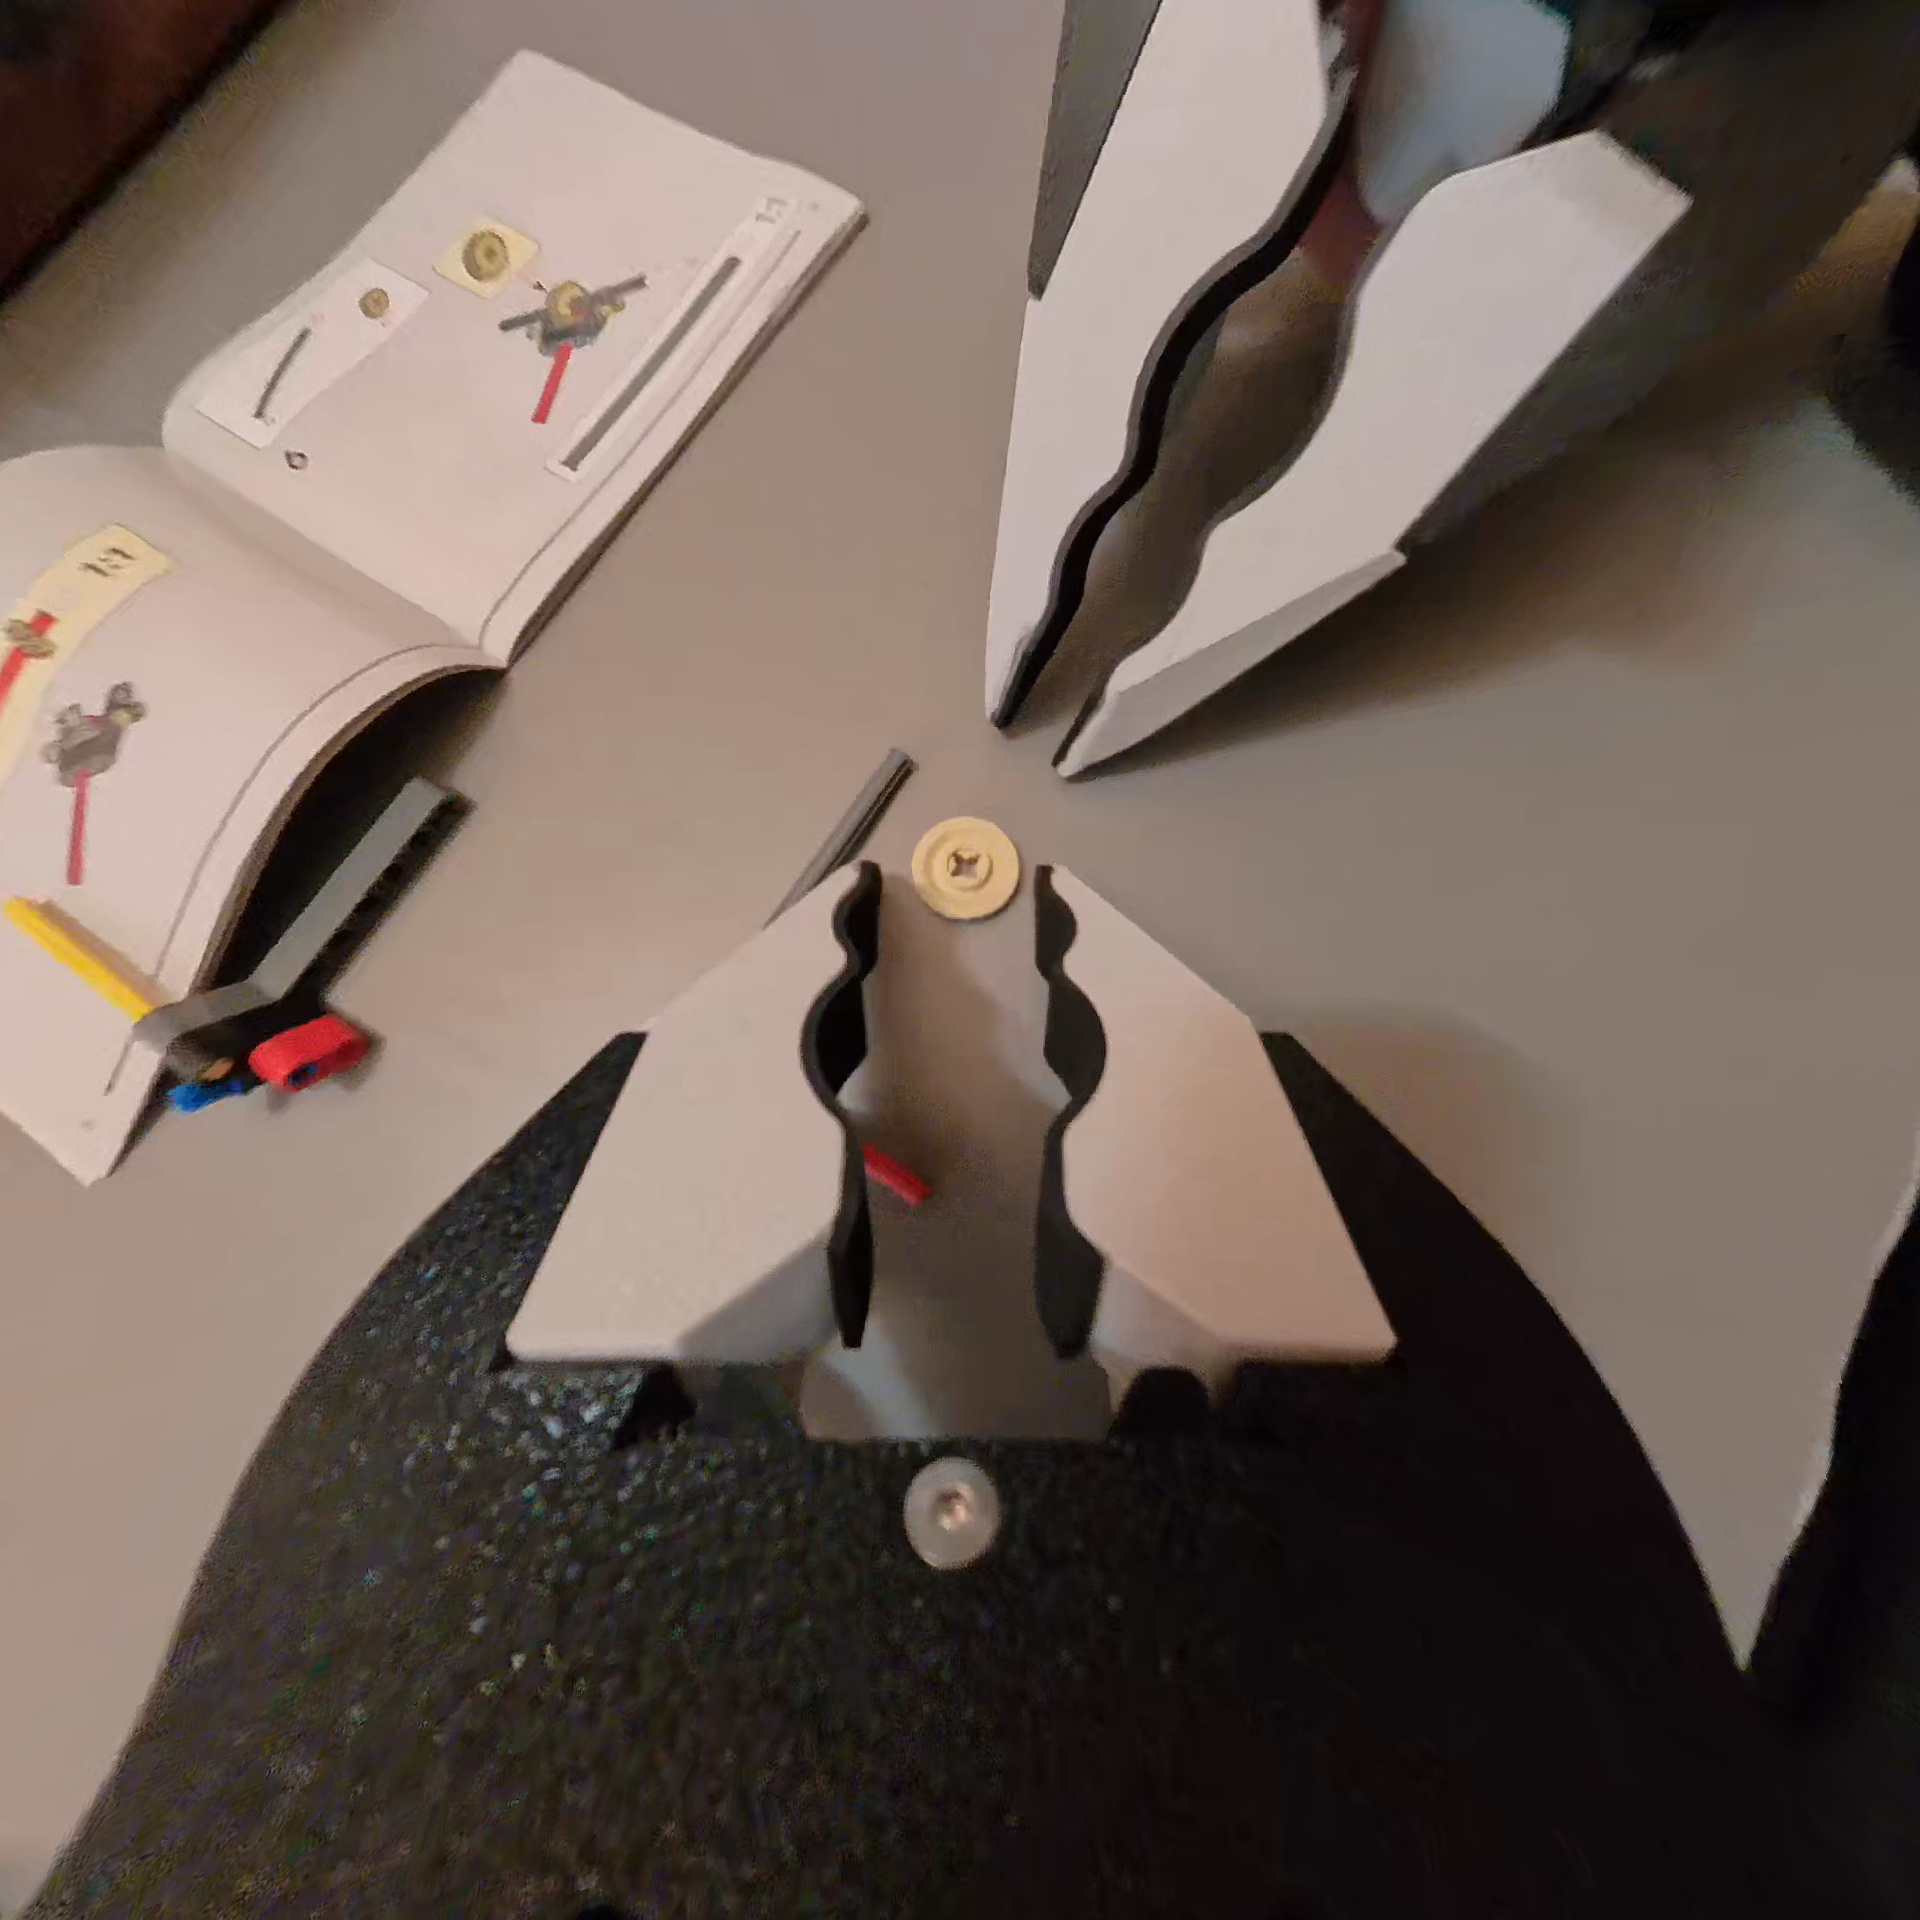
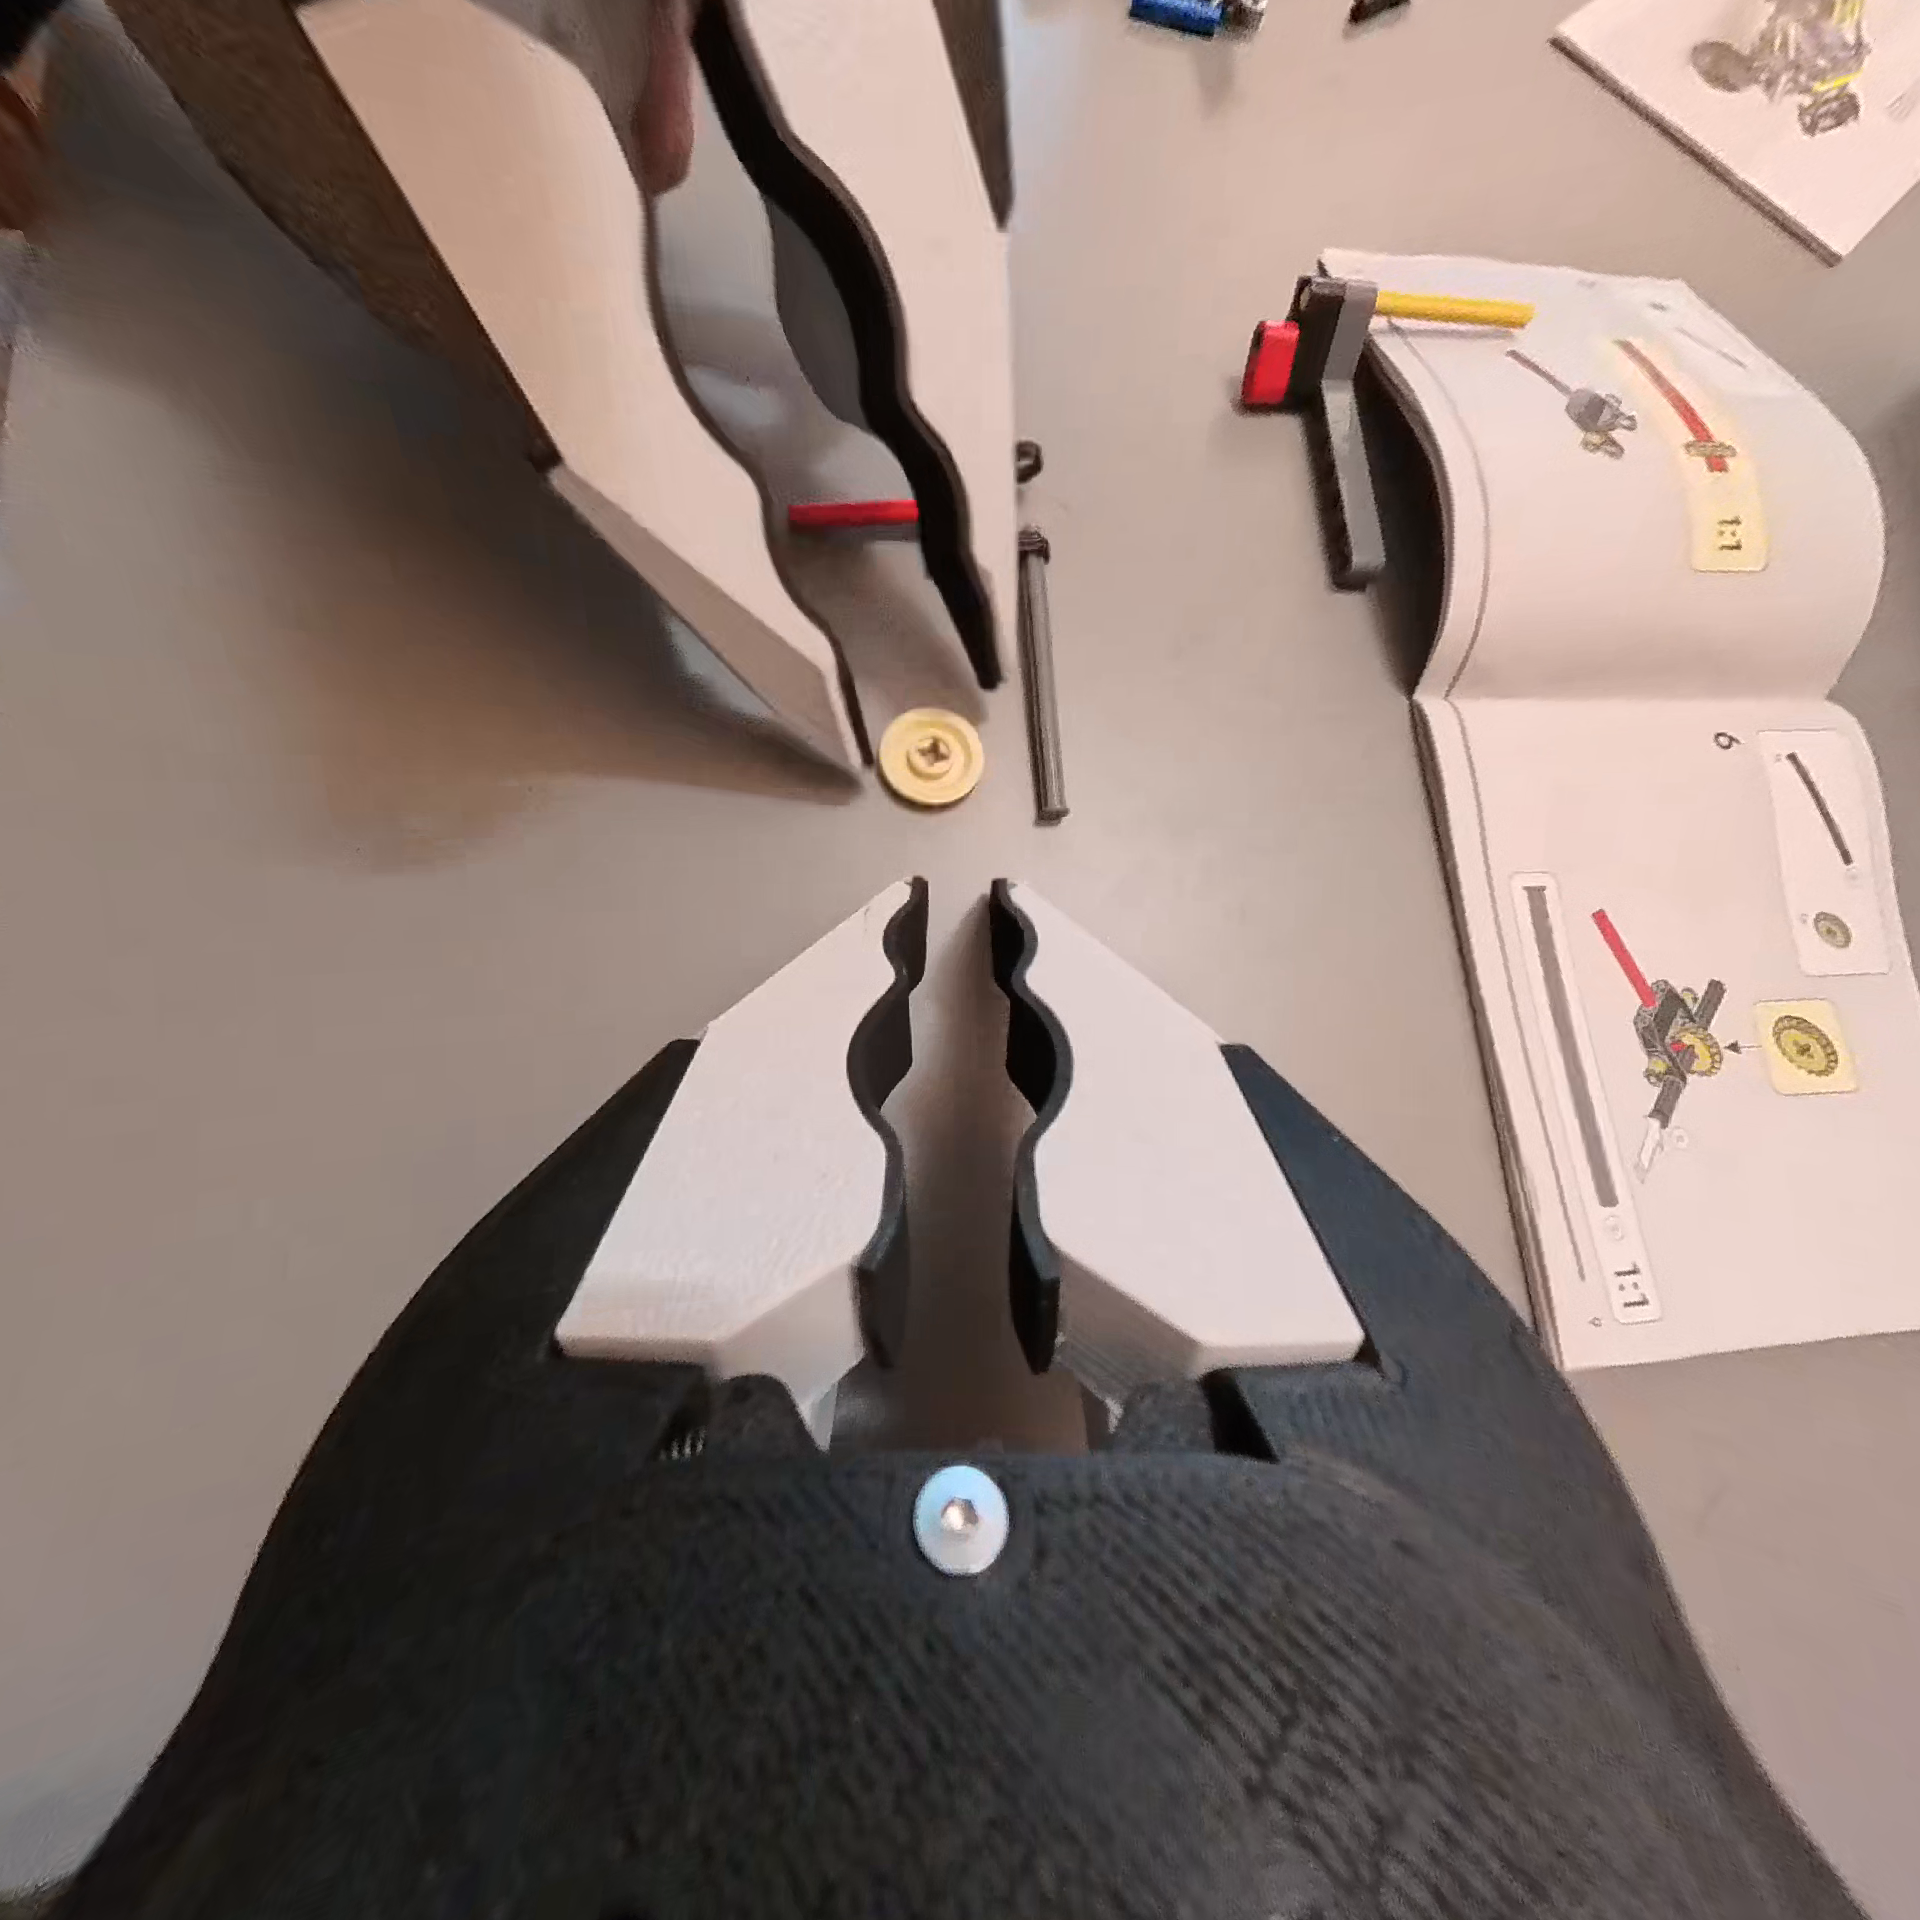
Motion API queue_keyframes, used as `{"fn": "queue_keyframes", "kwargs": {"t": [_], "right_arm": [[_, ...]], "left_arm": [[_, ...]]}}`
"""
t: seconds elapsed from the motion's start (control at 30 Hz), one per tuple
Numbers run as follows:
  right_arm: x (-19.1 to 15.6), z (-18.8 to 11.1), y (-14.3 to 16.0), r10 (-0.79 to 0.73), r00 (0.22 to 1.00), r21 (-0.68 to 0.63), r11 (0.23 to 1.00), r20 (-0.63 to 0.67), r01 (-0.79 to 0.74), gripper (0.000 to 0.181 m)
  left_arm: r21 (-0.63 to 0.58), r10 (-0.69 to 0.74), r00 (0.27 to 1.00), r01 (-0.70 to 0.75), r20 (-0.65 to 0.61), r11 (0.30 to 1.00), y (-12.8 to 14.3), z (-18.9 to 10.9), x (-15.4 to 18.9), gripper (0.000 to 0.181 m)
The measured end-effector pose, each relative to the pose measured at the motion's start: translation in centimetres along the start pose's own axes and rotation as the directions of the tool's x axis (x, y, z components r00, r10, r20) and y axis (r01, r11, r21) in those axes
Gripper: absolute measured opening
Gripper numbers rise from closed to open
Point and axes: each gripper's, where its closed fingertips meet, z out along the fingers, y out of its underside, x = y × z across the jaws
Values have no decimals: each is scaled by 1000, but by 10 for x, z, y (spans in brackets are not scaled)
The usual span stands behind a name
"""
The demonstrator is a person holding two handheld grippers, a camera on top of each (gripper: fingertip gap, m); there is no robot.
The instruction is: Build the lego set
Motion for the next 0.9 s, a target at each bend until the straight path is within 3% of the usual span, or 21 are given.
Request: {"fn": "queue_keyframes", "kwargs": {"t": [0.07, 0.1, 0.23, 0.37, 0.43, 0.5, 0.6, 0.73, 0.83, 0.9], "right_arm": [[-1, -1, -1, -3, 1000, 6, 1000, -1, 3, 10], [-1, -1, 0, -2, 1000, 4, 1000, 0, 2, 10], [-3, -3, -3, -25, 1000, 27, 999, 0, 25, 9], [10, -13, -24, 133, 991, 164, 978, -7, -130, 14], [6, -20, -41, 252, 961, 272, 923, 114, -274, 22], [2, -23, -57, 331, 917, 336, 857, 224, -391, 31], [-3, -29, -76, 354, 872, 399, 785, 338, -473, 33], [-12, -29, -89, 339, 831, 421, 739, 441, -525, 23], [-14, -23, -91, 341, 826, 412, 741, 449, -530, 11], [-18, -26, -97, 298, 831, 443, 735, 470, -514, 0]], "left_arm": [[-1, -15, 999, 15, -37, 1000, -2, 9, 7, 27], [5, -17, 999, 17, -51, 1000, -3, 10, 10, 18], [-2, 56, 998, -56, -13, 998, -2, 6, 9, 18], [168, 218, 969, -235, 116, 957, -24, -19, 3, 18], [258, 287, 938, -332, 197, 907, -35, -36, 2, 18], [306, 348, 890, -432, 294, 848, -42, -50, -2, 18], [241, 489, 750, -626, 445, 742, -44, -65, -9, 18], [134, 616, 584, -774, 530, 618, -43, -71, -6, 18], [105, 662, 500, -834, 559, 541, -45, -74, 3, 12], [105, 664, 481, -846, 572, 523, -46, -74, 6, 5]]}}
